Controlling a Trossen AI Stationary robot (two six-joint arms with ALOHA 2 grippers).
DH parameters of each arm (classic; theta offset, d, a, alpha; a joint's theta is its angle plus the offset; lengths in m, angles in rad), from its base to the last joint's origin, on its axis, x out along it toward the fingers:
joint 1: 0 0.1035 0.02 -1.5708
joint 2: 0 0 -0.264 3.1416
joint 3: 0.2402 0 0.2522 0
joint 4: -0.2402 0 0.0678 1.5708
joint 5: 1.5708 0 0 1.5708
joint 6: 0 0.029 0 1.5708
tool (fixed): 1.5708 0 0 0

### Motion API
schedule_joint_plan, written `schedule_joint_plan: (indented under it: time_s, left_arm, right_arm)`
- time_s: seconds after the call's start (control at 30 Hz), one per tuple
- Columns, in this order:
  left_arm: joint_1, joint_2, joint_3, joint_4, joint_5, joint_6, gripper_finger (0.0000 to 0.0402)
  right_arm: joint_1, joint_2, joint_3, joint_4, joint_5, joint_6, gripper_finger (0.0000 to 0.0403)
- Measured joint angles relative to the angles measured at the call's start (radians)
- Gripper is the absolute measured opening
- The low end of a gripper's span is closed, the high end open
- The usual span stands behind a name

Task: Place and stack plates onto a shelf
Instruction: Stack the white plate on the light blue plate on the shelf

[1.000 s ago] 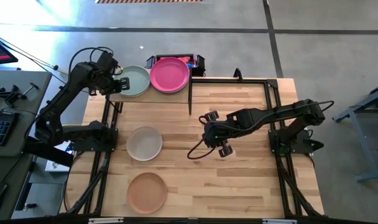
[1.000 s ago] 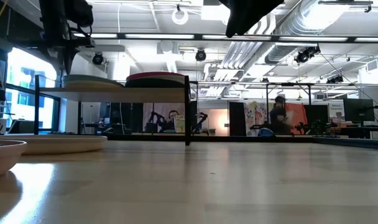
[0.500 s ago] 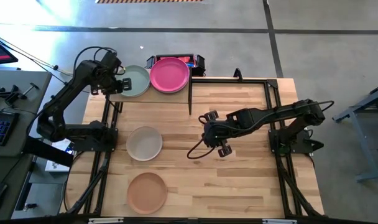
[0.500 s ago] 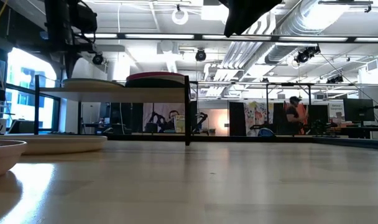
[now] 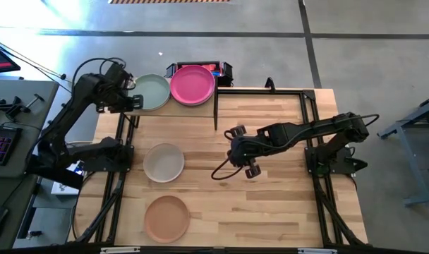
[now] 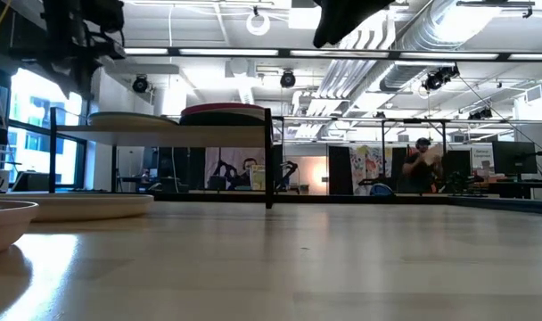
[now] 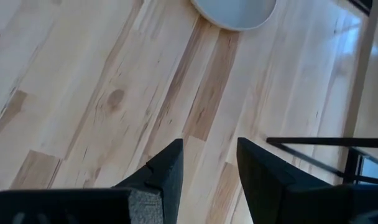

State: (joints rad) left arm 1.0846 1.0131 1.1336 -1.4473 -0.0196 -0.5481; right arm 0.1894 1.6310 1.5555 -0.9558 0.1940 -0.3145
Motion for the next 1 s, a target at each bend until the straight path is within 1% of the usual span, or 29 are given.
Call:
schedule_joint_plan:
  time_s: [0.1,0.2,0.27,0.37,0.47,0.67,0.8,0.9,1.0]
  left_arm:
    - [-0.017,-0.053,0.0,-0.012,0.011,-0.018,0.0105]
    - [-0.037,-0.109,0.0,-0.013,0.034,-0.044,0.0105]
    - [-0.06,-0.144,0.0,-0.016,0.078,-0.064,0.0105]
    - [-0.113,-0.191,0.0,-0.025,0.161,-0.103,0.0105]
    - [-0.18,-0.236,0.0,-0.027,0.213,-0.151,0.0105]
    - [-0.307,-0.309,0.0,-0.033,0.22,-0.277,0.0105]
    - [-0.372,-0.338,-0.009,-0.029,0.22,-0.333,0.0105]
    - [-0.411,-0.356,-0.059,-0.011,0.22,-0.359,0.0105]
    - [-0.447,-0.368,-0.152,0.039,0.22,-0.368,0.0105]
  right_arm:
    - [-0.006,0.001,0.0,0.03,-0.003,-0.005,0.0128]
    - [-0.023,0.001,0.0,0.104,-0.04,-0.003,0.0128]
    - [-0.044,0.009,0.0,0.177,-0.074,0.008,0.0128]
    - [-0.072,0.032,0.0,0.27,-0.126,0.068,0.0128]
    - [-0.095,0.066,0.0,0.328,-0.147,0.122,0.0128]
    - [-0.119,0.141,0.0,0.368,-0.148,0.143,0.0128]
    - [-0.118,0.185,0.0,0.393,-0.152,0.212,0.0128]
    - [-0.118,0.213,0.0,0.428,-0.168,0.273,0.0128]
    - [-0.118,0.235,0.0,0.474,-0.202,0.327,0.0128]
